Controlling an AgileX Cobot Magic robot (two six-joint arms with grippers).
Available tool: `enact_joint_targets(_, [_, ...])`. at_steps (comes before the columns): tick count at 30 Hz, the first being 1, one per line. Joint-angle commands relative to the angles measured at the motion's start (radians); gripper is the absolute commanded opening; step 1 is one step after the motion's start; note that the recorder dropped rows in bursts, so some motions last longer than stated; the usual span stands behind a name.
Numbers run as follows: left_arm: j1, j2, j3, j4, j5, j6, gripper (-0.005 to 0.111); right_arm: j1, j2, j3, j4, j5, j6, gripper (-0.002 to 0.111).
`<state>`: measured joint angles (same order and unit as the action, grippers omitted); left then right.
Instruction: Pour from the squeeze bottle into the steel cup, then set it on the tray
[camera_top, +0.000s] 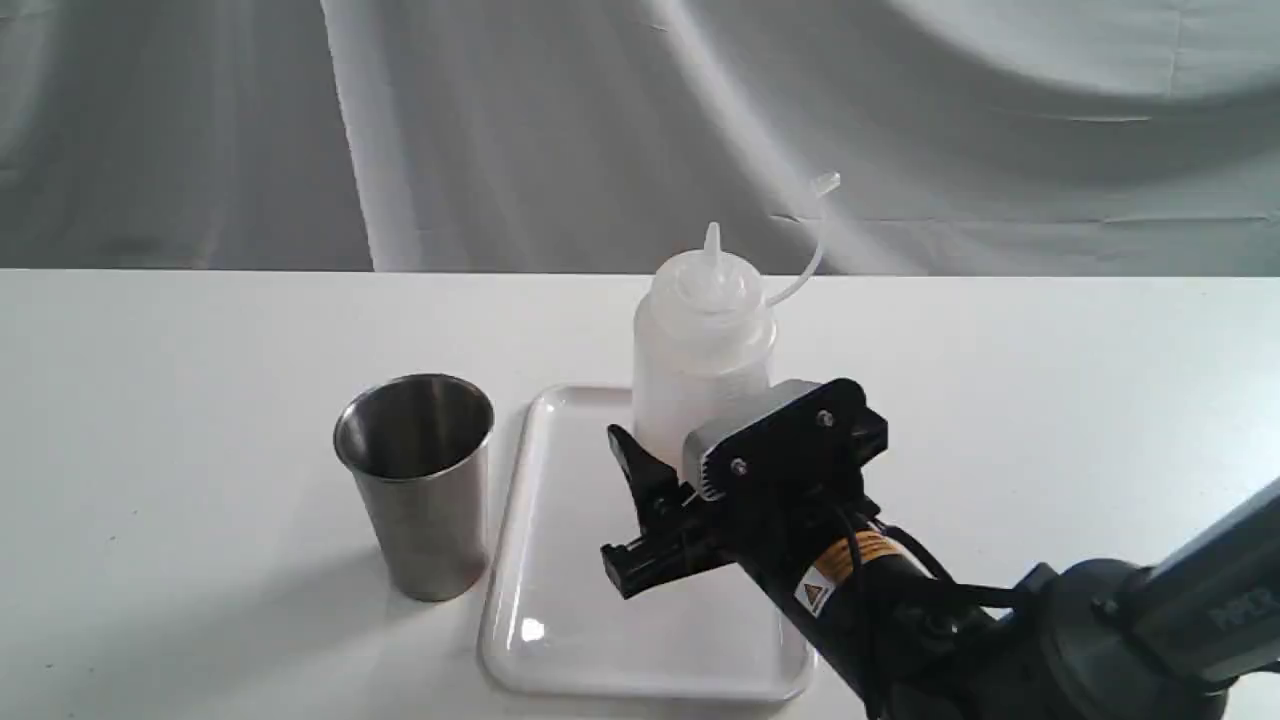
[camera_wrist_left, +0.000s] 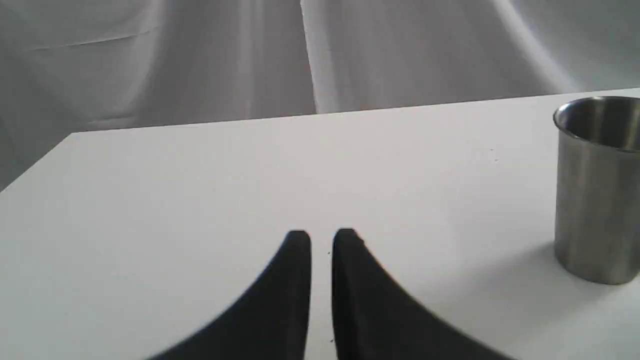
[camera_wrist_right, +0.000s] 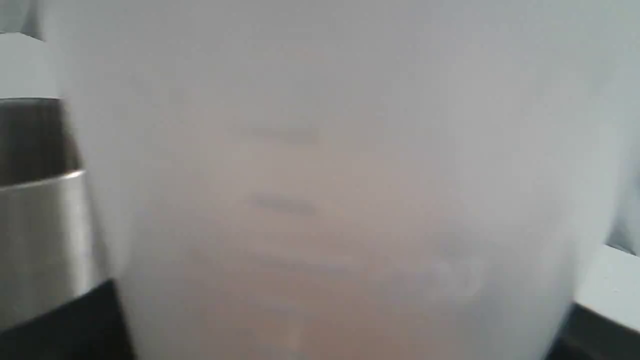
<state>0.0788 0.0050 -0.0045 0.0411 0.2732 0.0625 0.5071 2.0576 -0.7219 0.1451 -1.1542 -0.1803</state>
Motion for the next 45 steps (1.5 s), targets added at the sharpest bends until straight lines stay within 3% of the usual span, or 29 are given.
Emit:
enact_joint_targets(1, [-0.002, -0.005, 0.004, 0.002, -0.007, -0.002, 0.008, -0.010, 0.009, -0.027, 0.008, -0.057, -0.027, 0.000])
enact_joint_targets(13, [-0.002, -0.005, 0.004, 0.002, -0.007, -0.002, 0.008, -0.010, 0.099, -0.153, -0.003, 0.001, -0.032, 0.000])
enact_joint_targets(45, [-0.002, -0.005, 0.004, 0.002, -0.007, -0.002, 0.008, -0.022, 0.241, -0.211, 0.020, -0.045, 0.024, 0.000])
